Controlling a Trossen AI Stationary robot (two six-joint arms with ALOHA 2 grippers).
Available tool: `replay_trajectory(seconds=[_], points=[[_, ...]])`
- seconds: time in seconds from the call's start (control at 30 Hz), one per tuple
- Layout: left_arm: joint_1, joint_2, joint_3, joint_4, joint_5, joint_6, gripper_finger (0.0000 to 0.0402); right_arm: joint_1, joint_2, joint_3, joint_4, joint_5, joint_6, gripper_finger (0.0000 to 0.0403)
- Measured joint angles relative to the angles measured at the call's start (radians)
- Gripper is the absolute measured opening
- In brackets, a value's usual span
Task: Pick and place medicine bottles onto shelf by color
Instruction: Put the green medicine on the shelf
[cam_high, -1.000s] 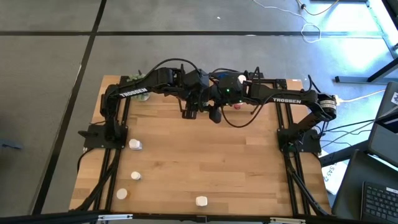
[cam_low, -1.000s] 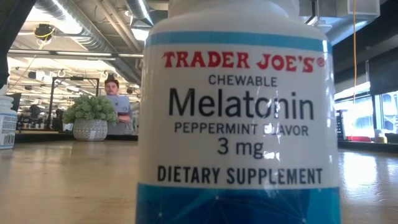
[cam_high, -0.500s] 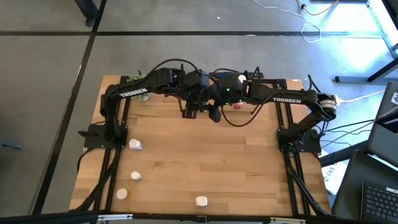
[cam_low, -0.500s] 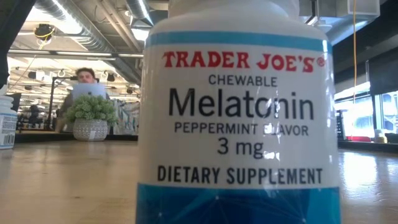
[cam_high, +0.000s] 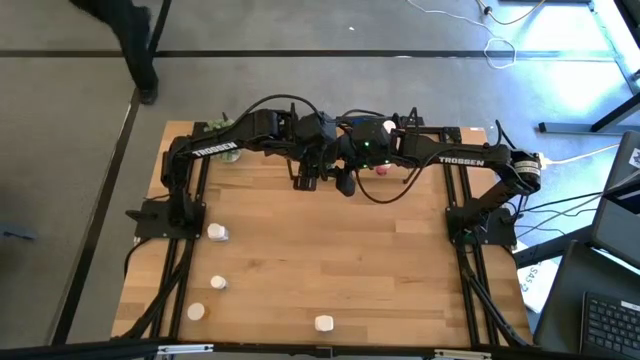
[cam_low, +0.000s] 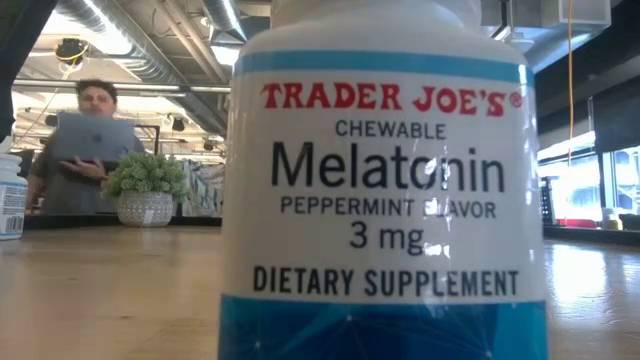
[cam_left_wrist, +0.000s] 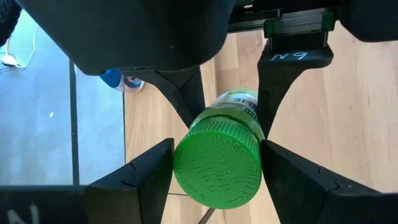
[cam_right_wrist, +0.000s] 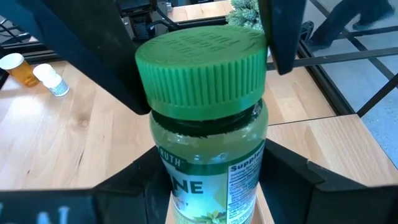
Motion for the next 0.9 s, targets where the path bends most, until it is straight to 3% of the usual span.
replay_trajectory(seconds=[0.3, 0.5, 0.9], points=[[-0.004, 0.000, 0.000, 0.000, -0.007, 0.004, 0.0224, 0.000, 0.000, 0.000, -0.001, -0.002, 0.000, 0.0202], [-0.015, 0.000, 0.000, -0.001, -0.016, 0.109, 0.0227, 0.000, 0.000, 0.000, -0.003, -0.005, -0.001, 0.0202], [-0.059, 0.000, 0.000, 0.003, -0.114, 0.148, 0.0276, 0.001, -0.001, 0.001, -0.003, -0.006, -0.003, 0.0202]])
